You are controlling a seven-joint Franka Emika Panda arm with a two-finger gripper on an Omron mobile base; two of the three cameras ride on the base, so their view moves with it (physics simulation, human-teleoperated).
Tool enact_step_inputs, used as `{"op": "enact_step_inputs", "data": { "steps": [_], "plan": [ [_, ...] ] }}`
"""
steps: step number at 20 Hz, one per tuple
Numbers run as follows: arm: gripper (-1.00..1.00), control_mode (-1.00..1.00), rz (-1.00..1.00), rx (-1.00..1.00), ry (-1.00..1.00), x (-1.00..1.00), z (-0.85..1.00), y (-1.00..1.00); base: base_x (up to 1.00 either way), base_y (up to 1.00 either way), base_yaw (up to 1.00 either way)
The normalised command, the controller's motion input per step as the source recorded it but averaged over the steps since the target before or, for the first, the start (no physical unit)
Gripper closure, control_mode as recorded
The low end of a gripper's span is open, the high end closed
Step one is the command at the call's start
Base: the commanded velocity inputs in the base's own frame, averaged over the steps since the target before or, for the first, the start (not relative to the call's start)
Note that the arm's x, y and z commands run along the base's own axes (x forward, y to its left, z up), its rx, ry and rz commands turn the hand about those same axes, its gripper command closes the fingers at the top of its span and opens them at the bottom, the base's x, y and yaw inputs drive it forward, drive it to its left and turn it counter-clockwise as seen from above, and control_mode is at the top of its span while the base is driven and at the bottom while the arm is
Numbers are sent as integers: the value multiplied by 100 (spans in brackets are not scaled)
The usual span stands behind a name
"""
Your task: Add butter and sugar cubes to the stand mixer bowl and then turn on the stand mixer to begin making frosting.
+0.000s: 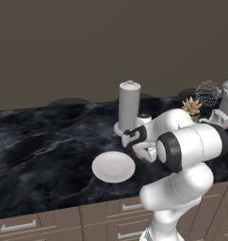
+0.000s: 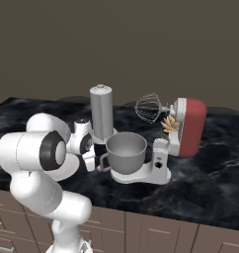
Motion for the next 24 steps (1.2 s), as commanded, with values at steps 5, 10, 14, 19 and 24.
{"op": "enact_step_inputs", "data": {
  "steps": [5,10,14,19,24],
  "plan": [
    [100,-100,0,0,0,-7,33,0,0,0,0],
    [100,-100,0,0,0,-5,46,0,0,0,0],
    [100,-100,0,0,0,-9,49,0,0,0,0],
    [100,-100,0,0,0,-12,48,-7,0,0,0],
    [100,-100,0,0,-3,-11,50,-26,0,0,0]
  ]
}}
